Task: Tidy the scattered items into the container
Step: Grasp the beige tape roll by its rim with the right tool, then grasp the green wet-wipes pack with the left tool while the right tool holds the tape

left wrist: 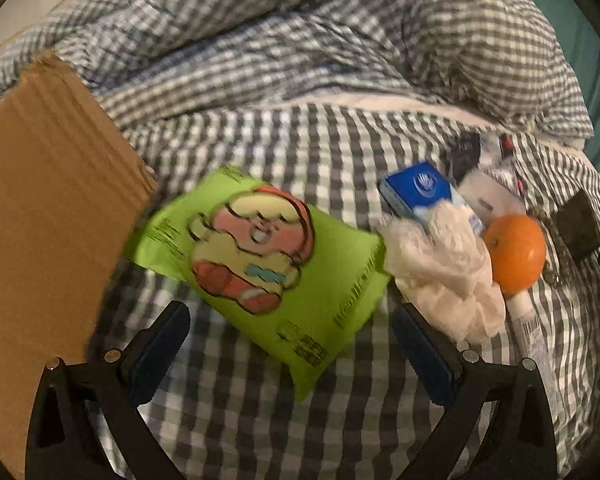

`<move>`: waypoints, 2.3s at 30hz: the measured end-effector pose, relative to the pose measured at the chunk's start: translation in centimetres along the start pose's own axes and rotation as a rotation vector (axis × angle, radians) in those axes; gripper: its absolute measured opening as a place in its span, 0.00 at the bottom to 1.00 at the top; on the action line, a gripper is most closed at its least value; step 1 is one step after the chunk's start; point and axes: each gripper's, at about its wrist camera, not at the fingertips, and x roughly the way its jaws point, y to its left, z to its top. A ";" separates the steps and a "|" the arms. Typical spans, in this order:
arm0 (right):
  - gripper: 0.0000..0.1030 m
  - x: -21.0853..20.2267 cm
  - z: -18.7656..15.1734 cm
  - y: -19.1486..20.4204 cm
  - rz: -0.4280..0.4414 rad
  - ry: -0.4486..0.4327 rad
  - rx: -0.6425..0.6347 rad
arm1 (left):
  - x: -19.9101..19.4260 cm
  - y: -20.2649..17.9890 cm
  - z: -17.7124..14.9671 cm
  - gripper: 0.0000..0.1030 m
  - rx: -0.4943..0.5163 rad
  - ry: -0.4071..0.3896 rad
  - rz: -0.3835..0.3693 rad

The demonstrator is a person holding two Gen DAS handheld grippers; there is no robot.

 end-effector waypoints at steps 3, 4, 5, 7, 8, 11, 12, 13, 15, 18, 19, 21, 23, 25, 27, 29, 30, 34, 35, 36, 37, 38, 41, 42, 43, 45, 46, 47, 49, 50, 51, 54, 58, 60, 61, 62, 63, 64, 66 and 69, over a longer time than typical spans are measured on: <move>0.81 -0.5 0.0 0.0 0.013 -0.018 -0.005 | 1.6 0.2 0.1 1.00 -0.024 0.039 0.008; 0.81 -0.6 0.1 -0.1 0.014 -0.022 -0.008 | 2.1 0.4 0.3 1.00 -0.041 0.050 0.014; 0.81 -0.9 0.0 0.1 0.016 -0.031 -0.011 | 2.6 0.6 0.5 1.00 -0.061 0.057 0.009; 0.81 -0.9 0.0 0.3 0.019 -0.033 -0.020 | 3.3 1.0 1.0 1.00 -0.085 0.054 -0.006; 0.81 -0.9 -0.1 0.3 0.017 -0.032 -0.020 | 3.5 0.9 1.2 1.00 -0.087 0.052 -0.003; 0.81 -0.4 -0.2 0.3 0.016 -0.025 -0.021 | 3.7 0.7 1.6 1.00 -0.075 0.041 0.006; 0.81 -0.3 -0.2 0.3 0.017 -0.023 -0.019 | 3.7 0.7 1.5 1.00 -0.073 0.038 0.003; 0.81 -0.3 -0.3 0.2 0.019 -0.024 -0.018 | 3.7 0.8 1.4 0.98 -0.075 0.034 0.001; 0.81 -0.4 -0.3 0.2 0.018 -0.025 -0.017 | 3.3 1.0 1.3 0.87 -0.078 0.015 0.013; 0.81 -0.6 -0.5 0.3 0.015 -0.029 -0.022 | 2.9 1.5 1.1 0.74 -0.071 0.001 -0.006; 0.81 -0.8 -0.6 0.4 0.017 -0.032 -0.025 | 2.7 1.6 1.0 0.70 -0.064 -0.002 -0.006; 0.81 -1.0 -0.7 0.5 0.020 -0.035 -0.030 | 2.2 1.6 0.6 0.62 -0.055 -0.022 -0.001; 0.81 -1.2 -0.8 0.6 0.016 -0.038 -0.033 | 1.4 1.7 0.2 0.55 -0.051 -0.040 0.003; 0.81 -1.4 -0.9 0.6 0.016 -0.039 -0.036 | 0.8 1.9 0.0 0.52 -0.055 -0.051 -0.002; 0.81 -1.7 -1.1 0.7 0.025 -0.043 -0.045 | 0.1 2.2 -0.3 0.49 -0.064 -0.052 -0.016; 0.81 -1.9 -1.2 0.7 0.024 -0.046 -0.047 | -0.7 2.3 -0.9 0.48 -0.064 -0.056 -0.022; 0.81 -2.0 -1.2 0.7 0.024 -0.048 -0.046 | -1.0 2.0 -1.0 0.48 -0.059 -0.054 -0.025; 0.81 -2.3 -1.3 0.9 0.025 -0.053 -0.047 | -2.0 0.9 -2.4 0.48 -0.034 -0.057 -0.046; 0.81 -2.3 -1.4 1.0 0.026 -0.054 -0.049 | -2.3 0.7 -2.6 0.47 -0.022 -0.062 -0.049; 0.81 -2.3 -1.4 1.0 0.026 -0.053 -0.050 | -2.5 0.6 -2.7 0.47 -0.024 -0.066 -0.056; 0.81 -2.3 -1.5 1.0 0.026 -0.051 -0.051 | -2.8 0.7 -2.6 0.46 -0.030 -0.070 -0.067; 0.81 -2.3 -1.5 1.0 0.027 -0.051 -0.051 | -3.1 0.9 -2.5 0.44 -0.036 -0.079 -0.072; 0.81 -2.4 -1.5 0.8 0.029 -0.050 -0.046 | -4.7 1.1 -2.0 0.36 -0.024 -0.125 -0.061; 0.81 -2.5 -1.5 0.8 0.030 -0.051 -0.044 | -5.4 1.2 -1.8 0.35 -0.017 -0.142 -0.060; 0.81 -2.6 -1.5 0.8 0.029 -0.053 -0.042 | -5.9 1.3 -1.7 0.32 -0.016 -0.151 -0.068; 0.81 -2.9 -1.5 0.9 0.029 -0.057 -0.043 | -6.9 1.4 -1.5 0.30 -0.004 -0.164 -0.078; 0.81 -3.0 -1.5 1.0 0.029 -0.059 -0.043 | -7.0 1.4 -1.4 0.30 0.008 -0.164 -0.082; 0.81 -3.2 -1.5 1.1 0.031 -0.061 -0.044 | -7.0 1.3 -1.4 0.30 0.024 -0.166 -0.082; 0.81 -3.4 -1.5 1.2 0.036 -0.062 -0.045 | -6.3 1.3 -1.3 0.31 0.054 -0.164 -0.070; 0.81 -3.5 -1.6 1.3 0.038 -0.063 -0.047 | -5.8 1.0 -1.1 0.34 0.087 -0.166 -0.049; 0.81 -3.5 -1.7 1.4 0.040 -0.063 -0.049 | -5.4 0.7 -1.0 0.37 0.117 -0.182 -0.027; 0.81 -3.5 -2.0 1.4 0.053 -0.056 -0.047 | -4.6 -0.3 -0.5 0.53 0.218 -0.235 0.060; 0.81 -3.4 -2.1 0.6 0.159 -0.029 -0.005 | -2.8 -2.0 -0.2 0.95 0.356 -0.247 0.116; 0.81 -3.2 -2.0 0.5 0.157 -0.027 0.001 | -1.7 -3.0 -0.5 0.95 0.418 -0.257 0.147; 0.81 -3.2 -2.0 0.5 0.154 -0.027 0.000 | -1.3 -3.4 -0.6 0.95 0.439 -0.257 0.144; 0.81 -3.1 -2.1 0.5 0.158 -0.025 0.002 | -0.8 -3.6 -0.6 0.88 0.450 -0.254 0.131; 0.81 -3.0 -2.1 0.5 0.163 -0.020 0.004 | -0.4 -3.8 -0.6 0.79 0.445 -0.234 0.097; 0.81 -2.9 -2.1 0.4 0.164 -0.017 0.005 | 0.1 -3.8 -0.6 0.64 0.440 -0.195 0.047; 0.81 -2.7 -2.2 0.5 0.162 -0.014 0.004 | 0.6 -4.5 -0.8 0.61 0.445 -0.190 0.059; 0.81 -2.7 -2.2 0.5 0.167 -0.013 0.005 | 0.2 -5.0 -1.2 0.52 0.465 -0.207 0.083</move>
